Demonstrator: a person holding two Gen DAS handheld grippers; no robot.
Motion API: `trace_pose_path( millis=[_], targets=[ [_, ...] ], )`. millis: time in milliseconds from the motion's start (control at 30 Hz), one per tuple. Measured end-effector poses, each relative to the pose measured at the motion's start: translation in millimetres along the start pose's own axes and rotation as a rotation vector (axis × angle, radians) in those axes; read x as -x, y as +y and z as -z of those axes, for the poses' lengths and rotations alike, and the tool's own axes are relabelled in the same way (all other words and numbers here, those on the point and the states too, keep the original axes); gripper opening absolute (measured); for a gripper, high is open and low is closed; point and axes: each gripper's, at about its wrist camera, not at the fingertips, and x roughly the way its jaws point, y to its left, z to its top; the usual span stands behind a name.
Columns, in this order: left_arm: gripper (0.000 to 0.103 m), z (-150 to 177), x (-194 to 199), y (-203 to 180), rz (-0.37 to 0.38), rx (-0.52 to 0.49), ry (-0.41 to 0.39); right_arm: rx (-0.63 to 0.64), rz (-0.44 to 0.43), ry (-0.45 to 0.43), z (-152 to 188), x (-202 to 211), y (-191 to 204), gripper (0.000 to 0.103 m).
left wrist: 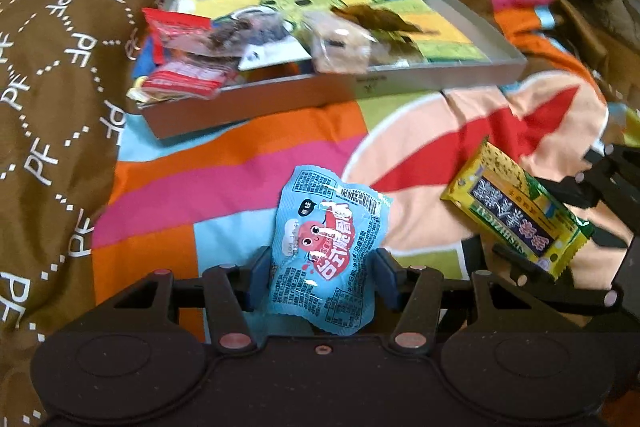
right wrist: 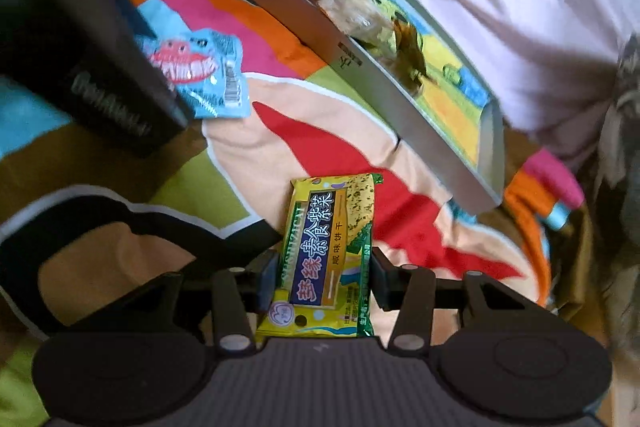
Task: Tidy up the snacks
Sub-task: 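Carry the blue pouch and biscuit pack over the tray and lower them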
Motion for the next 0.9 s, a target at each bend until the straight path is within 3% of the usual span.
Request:
trace_pose_path(
  millis=[233,467,900],
  targets=[
    [0.056,-5,10,1,0.009,0.043,-0.072,0.075,0.112,-0.042,-1,-2,3,0.049],
    [0.056,-5,15,-3,0.022,0.041,-0.097,0.114,0.161,-0.06,-1,-1,6,0.049],
    [0.056,-18,36,-8,0.022,0.061,-0.187,0.022,0.278,-0.162,-9,14,-18,0.049]
  ],
)
